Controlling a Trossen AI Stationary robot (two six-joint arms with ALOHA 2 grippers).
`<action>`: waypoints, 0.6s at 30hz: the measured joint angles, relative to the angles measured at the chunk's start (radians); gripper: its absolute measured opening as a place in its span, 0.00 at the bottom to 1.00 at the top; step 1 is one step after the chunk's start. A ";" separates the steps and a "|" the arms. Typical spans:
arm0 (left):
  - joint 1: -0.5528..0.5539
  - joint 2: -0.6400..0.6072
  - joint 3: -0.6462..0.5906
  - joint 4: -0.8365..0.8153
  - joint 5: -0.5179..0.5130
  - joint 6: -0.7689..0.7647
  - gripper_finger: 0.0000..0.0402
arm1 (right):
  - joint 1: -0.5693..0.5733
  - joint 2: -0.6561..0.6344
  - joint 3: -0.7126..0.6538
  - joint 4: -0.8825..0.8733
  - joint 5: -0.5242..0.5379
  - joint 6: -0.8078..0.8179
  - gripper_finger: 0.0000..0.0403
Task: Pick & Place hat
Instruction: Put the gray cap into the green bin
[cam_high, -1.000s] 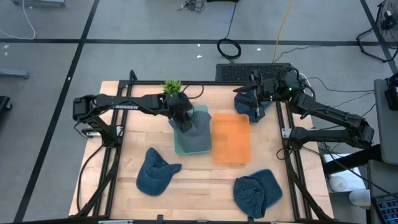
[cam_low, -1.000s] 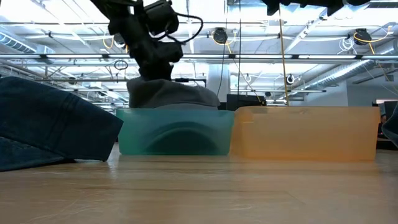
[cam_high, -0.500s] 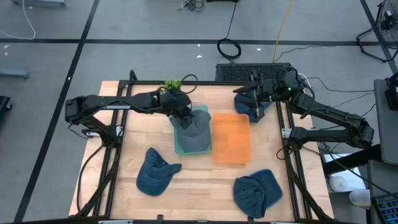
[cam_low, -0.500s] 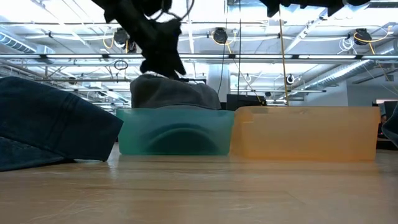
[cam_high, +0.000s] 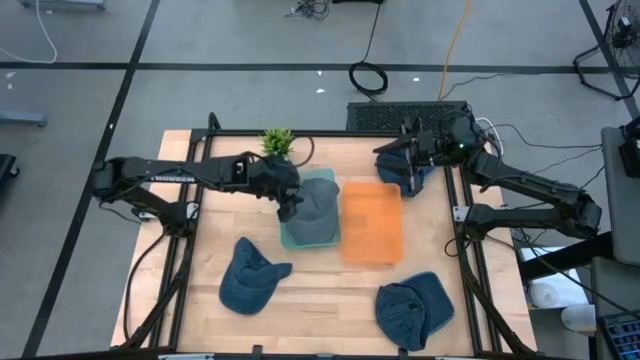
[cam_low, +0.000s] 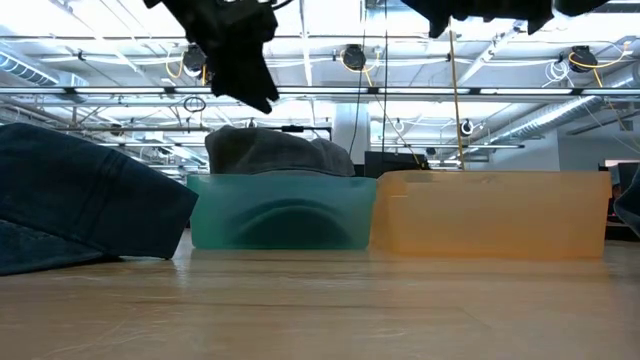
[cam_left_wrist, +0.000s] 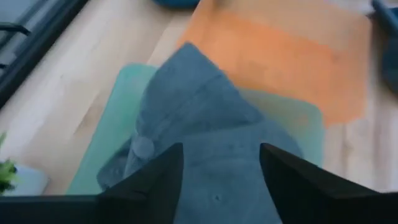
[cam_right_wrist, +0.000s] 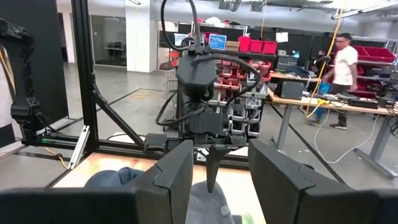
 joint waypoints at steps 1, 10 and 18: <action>-0.005 0.009 0.000 0.013 -0.015 0.006 0.50 | 0.000 0.000 -0.009 0.004 0.000 0.000 0.35; -0.001 0.156 0.000 0.054 -0.068 0.013 0.20 | 0.000 0.000 -0.092 0.067 -0.004 0.011 0.35; 0.027 0.297 0.001 0.093 -0.070 0.011 0.03 | 0.000 0.000 -0.127 0.095 -0.005 0.012 0.35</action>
